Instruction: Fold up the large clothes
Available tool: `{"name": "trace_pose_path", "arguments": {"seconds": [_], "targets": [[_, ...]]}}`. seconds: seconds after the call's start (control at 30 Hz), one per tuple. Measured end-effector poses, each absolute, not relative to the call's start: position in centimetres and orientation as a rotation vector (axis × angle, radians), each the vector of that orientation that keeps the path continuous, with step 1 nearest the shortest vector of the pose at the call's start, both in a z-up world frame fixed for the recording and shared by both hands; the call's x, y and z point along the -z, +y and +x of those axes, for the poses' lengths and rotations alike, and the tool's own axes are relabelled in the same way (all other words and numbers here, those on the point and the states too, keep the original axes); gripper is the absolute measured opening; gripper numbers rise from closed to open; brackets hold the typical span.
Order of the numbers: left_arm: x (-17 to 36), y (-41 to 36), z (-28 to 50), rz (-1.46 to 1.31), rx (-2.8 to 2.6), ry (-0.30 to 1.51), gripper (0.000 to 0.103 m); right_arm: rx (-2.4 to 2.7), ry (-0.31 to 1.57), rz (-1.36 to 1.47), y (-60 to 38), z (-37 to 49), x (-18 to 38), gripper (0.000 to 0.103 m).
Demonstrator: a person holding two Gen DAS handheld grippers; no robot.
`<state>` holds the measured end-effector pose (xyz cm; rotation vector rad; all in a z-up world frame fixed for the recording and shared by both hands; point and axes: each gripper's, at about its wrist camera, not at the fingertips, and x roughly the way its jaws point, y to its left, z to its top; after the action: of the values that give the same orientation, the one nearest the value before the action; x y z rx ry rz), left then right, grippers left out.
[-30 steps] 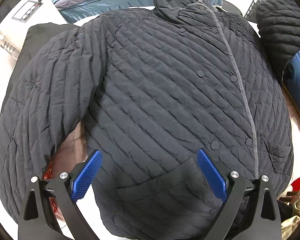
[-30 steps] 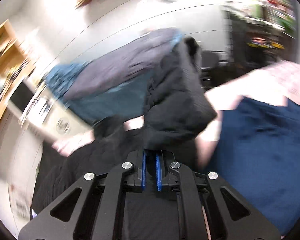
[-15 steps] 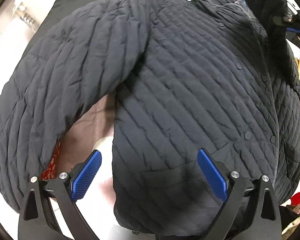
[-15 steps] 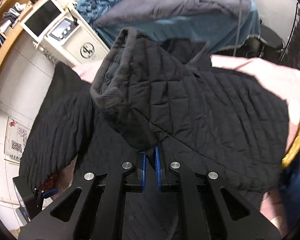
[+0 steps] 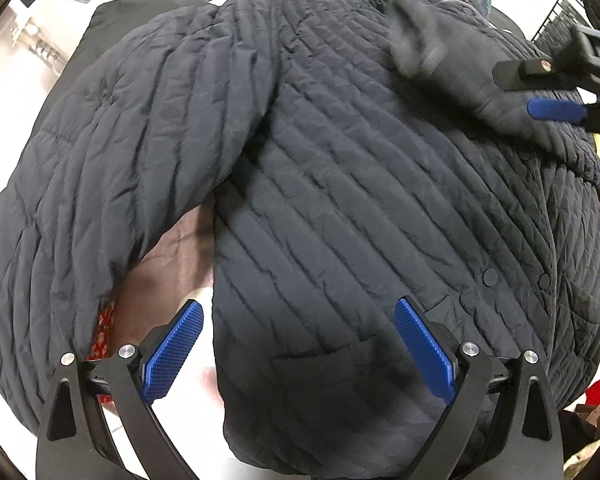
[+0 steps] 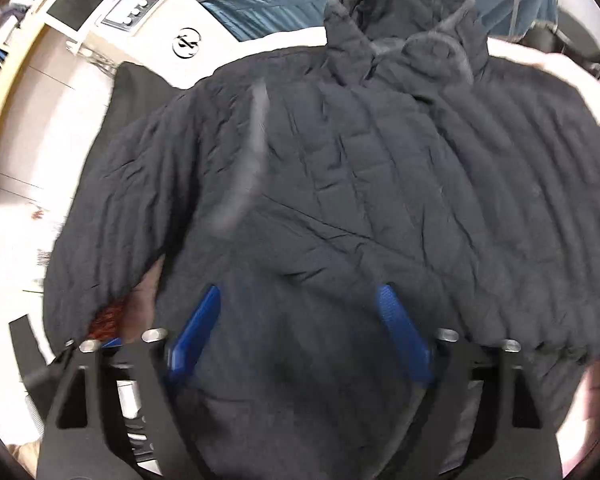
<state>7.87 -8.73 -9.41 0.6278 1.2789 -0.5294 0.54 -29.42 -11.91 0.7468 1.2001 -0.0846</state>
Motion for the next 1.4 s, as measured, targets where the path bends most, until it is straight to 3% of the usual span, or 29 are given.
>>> {"name": "trace_pose_path", "arguments": {"seconds": [0.3,0.57,0.67,0.83,0.93,1.07,1.4], "targets": [[7.4,-14.0,9.1,0.691,0.576,1.128,0.094,0.391,1.109,0.732,-34.9,-5.0,11.7,0.082],[6.9,-24.2,9.1,0.761,0.728,1.0,0.094,0.605,1.299,0.681,-39.7,-7.6,16.4,0.082],[8.3,-27.9,9.7,0.779,0.738,0.988,0.095,0.593,1.344,0.665,-40.0,-7.9,18.2,0.089],[13.7,-31.6,11.4,0.834,0.688,1.099,0.097,0.574,1.417,0.622,-39.9,-6.9,20.6,0.097],[16.4,-31.9,12.7,0.797,0.667,1.197,0.098,0.551,1.461,0.607,-40.3,-5.7,22.5,0.097],[17.7,-30.9,14.4,0.666,0.671,1.293,0.098,0.554,1.49,0.618,-40.9,-4.8,23.7,0.098],[19.5,-31.9,15.7,0.666,0.662,1.328,0.099,0.573,1.494,0.635,-41.5,-3.8,25.1,0.099]]}}
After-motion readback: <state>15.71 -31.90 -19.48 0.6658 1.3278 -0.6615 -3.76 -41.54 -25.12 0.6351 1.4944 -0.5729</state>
